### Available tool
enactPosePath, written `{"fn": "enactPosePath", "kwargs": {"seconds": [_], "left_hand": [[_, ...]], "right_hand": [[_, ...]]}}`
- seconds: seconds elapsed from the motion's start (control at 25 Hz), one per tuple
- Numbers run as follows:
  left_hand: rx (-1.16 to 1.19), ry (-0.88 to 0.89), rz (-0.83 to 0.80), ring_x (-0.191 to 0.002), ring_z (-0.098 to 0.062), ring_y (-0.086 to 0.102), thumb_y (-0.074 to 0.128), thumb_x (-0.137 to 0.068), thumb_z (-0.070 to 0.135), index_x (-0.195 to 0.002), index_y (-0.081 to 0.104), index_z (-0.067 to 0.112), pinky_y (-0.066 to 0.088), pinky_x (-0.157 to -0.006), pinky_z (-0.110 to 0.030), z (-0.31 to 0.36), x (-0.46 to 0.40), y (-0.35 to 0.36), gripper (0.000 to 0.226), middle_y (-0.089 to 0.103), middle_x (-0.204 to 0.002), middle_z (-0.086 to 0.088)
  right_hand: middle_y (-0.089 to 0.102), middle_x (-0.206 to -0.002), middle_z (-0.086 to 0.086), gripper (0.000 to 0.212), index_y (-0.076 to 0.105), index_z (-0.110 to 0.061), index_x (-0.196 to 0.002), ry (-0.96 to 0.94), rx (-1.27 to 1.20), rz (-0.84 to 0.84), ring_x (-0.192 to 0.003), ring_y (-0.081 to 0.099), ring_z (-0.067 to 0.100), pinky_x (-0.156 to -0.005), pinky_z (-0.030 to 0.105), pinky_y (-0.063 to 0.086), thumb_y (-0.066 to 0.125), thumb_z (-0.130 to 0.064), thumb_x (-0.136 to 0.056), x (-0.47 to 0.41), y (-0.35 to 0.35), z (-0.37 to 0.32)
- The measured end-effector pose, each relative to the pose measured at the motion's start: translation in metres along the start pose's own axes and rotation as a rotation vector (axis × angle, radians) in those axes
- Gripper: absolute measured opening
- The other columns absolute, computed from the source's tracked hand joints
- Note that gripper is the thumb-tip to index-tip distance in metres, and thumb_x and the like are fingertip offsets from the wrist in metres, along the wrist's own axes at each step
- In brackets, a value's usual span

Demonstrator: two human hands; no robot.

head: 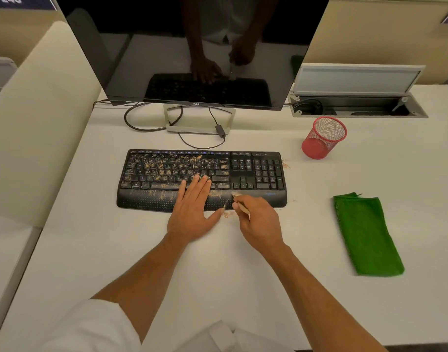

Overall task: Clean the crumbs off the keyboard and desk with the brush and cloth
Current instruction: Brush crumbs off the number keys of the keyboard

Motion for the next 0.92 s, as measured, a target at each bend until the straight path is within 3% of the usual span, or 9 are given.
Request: {"fn": "enactPosePath", "kwargs": {"seconds": [0.12, 0.28, 0.48, 0.6, 0.76, 0.92], "left_hand": [[-0.002, 0.001, 0.009, -0.151, -0.009, -0.008, 0.037, -0.094, 0.067, -0.157, 0.018, 0.017, -0.003, -0.123, -0.043, 0.0, 0.0, 0.0, 0.082, 0.011, -0.165, 0.003], [-0.005, -0.008, 0.007, -0.151, -0.009, -0.009, 0.035, -0.094, 0.068, -0.157, 0.017, 0.018, -0.002, -0.124, -0.044, 0.0, 0.0, 0.001, 0.083, 0.01, -0.165, 0.004], [0.003, 0.001, 0.019, -0.151, -0.009, -0.006, 0.038, -0.094, 0.067, -0.157, 0.021, 0.016, -0.003, -0.124, -0.043, 0.0, 0.0, 0.001, 0.083, 0.013, -0.165, 0.003], [0.007, 0.001, 0.023, -0.151, -0.009, -0.006, 0.038, -0.094, 0.068, -0.157, 0.02, 0.016, -0.003, -0.124, -0.043, 0.0, -0.001, 0.001, 0.083, 0.012, -0.165, 0.003], [0.01, 0.0, 0.018, -0.151, -0.008, -0.008, 0.04, -0.094, 0.066, -0.157, 0.019, 0.016, -0.002, -0.124, -0.043, 0.0, 0.0, 0.001, 0.083, 0.011, -0.165, 0.003], [0.011, -0.001, 0.031, -0.152, -0.009, -0.004, 0.04, -0.093, 0.066, -0.157, 0.02, 0.016, 0.0, -0.124, -0.045, 0.001, 0.0, 0.0, 0.083, 0.014, -0.164, 0.003]], "right_hand": [[0.072, -0.093, -0.001, 0.022, 0.072, -0.016, -0.102, -0.003, -0.108, -0.036, -0.082, 0.063, 0.019, -0.07, 0.036, 0.052, 0.054, -0.029, -0.102, 0.001, -0.004, -0.003], [0.073, -0.102, 0.004, 0.022, 0.072, -0.013, -0.11, 0.066, -0.076, 0.083, -0.093, 0.063, 0.02, -0.077, 0.029, 0.049, 0.055, -0.025, -0.102, -0.008, -0.015, 0.004], [0.072, -0.094, 0.011, 0.012, 0.069, -0.008, -0.102, -0.062, 0.027, 0.004, -0.085, 0.063, 0.032, -0.071, 0.041, 0.052, 0.065, -0.007, -0.092, -0.006, 0.005, 0.0], [0.073, -0.096, 0.007, 0.013, 0.071, -0.008, -0.101, -0.109, -0.077, -0.056, -0.086, 0.062, 0.028, -0.075, 0.038, 0.05, 0.061, -0.013, -0.095, -0.008, 0.004, -0.005], [0.069, -0.084, -0.002, 0.024, 0.068, -0.012, -0.088, -0.109, -0.116, -0.083, -0.077, 0.057, 0.018, -0.068, 0.033, 0.045, 0.052, -0.025, -0.101, -0.011, -0.009, -0.001], [0.07, -0.096, -0.002, 0.029, 0.068, -0.017, -0.108, -0.016, -0.116, 0.014, -0.083, 0.059, 0.016, -0.073, 0.031, 0.046, 0.044, -0.032, -0.104, -0.023, -0.009, 0.007]]}}
Point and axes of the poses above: each hand's wrist, its own x-axis away from the middle knuckle, its own y-axis out of the palm, z = x × y, the point moved 2 cm from there along -x, towards the middle knuckle
